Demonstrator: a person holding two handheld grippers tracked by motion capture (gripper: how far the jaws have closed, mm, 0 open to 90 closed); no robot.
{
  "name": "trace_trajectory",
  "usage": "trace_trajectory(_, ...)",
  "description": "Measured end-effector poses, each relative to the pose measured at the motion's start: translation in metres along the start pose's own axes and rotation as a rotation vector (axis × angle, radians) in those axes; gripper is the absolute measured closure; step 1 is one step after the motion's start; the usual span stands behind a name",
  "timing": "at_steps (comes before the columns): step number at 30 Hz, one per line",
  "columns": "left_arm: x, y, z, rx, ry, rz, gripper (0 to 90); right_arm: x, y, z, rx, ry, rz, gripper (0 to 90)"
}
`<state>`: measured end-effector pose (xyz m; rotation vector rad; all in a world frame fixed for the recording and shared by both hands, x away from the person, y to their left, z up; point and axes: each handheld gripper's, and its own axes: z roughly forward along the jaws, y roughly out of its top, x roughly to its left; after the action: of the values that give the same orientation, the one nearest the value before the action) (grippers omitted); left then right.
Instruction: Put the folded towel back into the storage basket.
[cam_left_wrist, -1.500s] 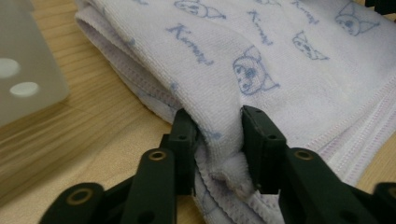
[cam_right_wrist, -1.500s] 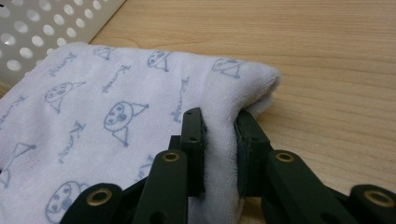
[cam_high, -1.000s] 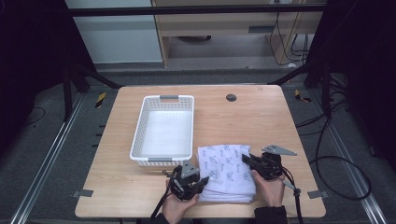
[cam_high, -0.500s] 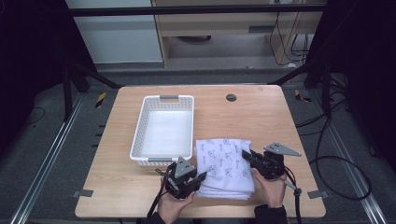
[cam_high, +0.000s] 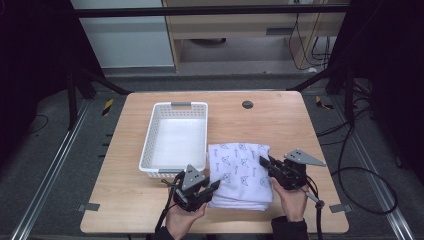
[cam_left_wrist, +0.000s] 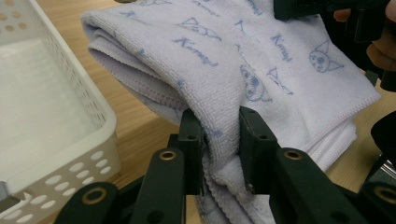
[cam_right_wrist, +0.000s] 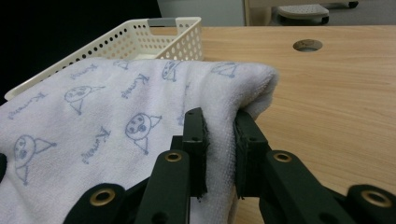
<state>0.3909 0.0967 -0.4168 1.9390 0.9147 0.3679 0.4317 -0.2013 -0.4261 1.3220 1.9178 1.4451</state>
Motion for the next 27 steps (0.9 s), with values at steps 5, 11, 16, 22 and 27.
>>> trace_trajectory(5, 0.001, 0.004, -0.005, -0.014, 0.004, 0.001, 72.0, 0.005, 0.007, -0.002, -0.019, -0.001, -0.015, 77.6)
trace_trajectory(11, 0.003, 0.01, -0.011, -0.037, 0.007, 0.003, 72.1, 0.011, 0.015, -0.003, -0.032, -0.007, -0.033, 77.6)
trace_trajectory(16, 0.005, 0.013, -0.015, -0.049, 0.008, 0.004, 72.1, 0.014, 0.019, -0.002, -0.042, -0.008, -0.034, 77.6)
trace_trajectory(22, 0.006, 0.016, -0.017, -0.06, 0.009, 0.005, 72.1, 0.016, 0.024, -0.003, -0.044, 0.0, -0.032, 77.6)
trace_trajectory(27, 0.006, 0.02, -0.019, -0.068, 0.012, 0.011, 72.2, 0.017, 0.029, -0.004, -0.063, 0.0, -0.035, 77.6)
